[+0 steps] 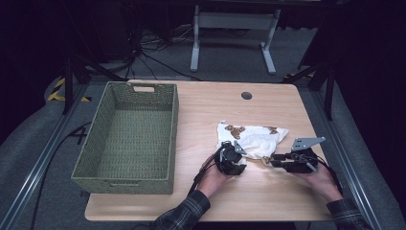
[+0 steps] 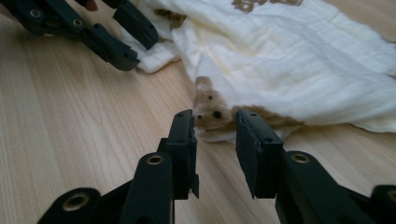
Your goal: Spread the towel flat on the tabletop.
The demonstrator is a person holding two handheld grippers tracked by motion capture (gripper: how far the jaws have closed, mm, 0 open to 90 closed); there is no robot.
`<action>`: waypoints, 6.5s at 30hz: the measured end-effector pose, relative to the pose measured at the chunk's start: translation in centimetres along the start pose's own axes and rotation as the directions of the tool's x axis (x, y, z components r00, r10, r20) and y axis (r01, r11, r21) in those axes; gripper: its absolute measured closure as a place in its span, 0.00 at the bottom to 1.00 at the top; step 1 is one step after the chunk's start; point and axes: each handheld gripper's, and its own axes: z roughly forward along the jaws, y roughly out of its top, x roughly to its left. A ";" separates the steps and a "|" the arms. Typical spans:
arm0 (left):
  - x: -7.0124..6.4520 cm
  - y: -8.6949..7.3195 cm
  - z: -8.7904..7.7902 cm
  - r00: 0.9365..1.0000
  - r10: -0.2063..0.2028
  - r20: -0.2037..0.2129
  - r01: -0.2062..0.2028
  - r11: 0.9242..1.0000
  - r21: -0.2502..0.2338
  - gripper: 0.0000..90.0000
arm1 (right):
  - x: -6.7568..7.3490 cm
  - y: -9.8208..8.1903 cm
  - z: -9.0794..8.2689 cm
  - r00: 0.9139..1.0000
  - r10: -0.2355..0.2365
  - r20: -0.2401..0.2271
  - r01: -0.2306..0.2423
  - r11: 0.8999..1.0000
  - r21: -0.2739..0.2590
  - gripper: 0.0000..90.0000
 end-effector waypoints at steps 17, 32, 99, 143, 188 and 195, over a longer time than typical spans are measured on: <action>-0.2 0.1 -3.9 0.999 -0.031 0.017 0.032 0.996 -0.087 0.96 | 0.2 1.6 -1.3 1.000 -0.015 0.019 0.017 0.996 -0.085 0.99; 2.3 -0.9 -8.1 0.989 -0.123 -0.080 0.107 0.978 -0.177 0.96 | -2.5 2.6 -2.5 0.996 0.009 0.086 0.001 0.993 -0.119 0.98; 1.1 -3.3 -9.8 0.980 -0.201 -0.014 0.195 0.966 -0.172 0.97 | 0.6 -3.7 -5.3 1.000 -0.010 0.011 0.011 0.998 -0.055 0.97; 0.7 -4.3 -7.2 0.991 -0.129 0.018 0.130 0.988 -0.078 0.67 | 0.0 -4.1 -5.6 0.998 0.031 0.057 -0.028 0.998 -0.059 0.85; 0.6 -4.9 -5.0 0.999 -0.043 -0.007 0.044 0.999 0.015 0.55 | -9.8 -0.2 -1.2 0.943 0.165 0.290 -0.179 0.984 0.023 0.97; 0.6 -5.0 -5.0 0.999 -0.048 -0.008 0.048 0.999 0.023 0.55 | -11.8 1.3 -0.5 0.936 0.140 0.324 -0.151 0.988 0.009 0.97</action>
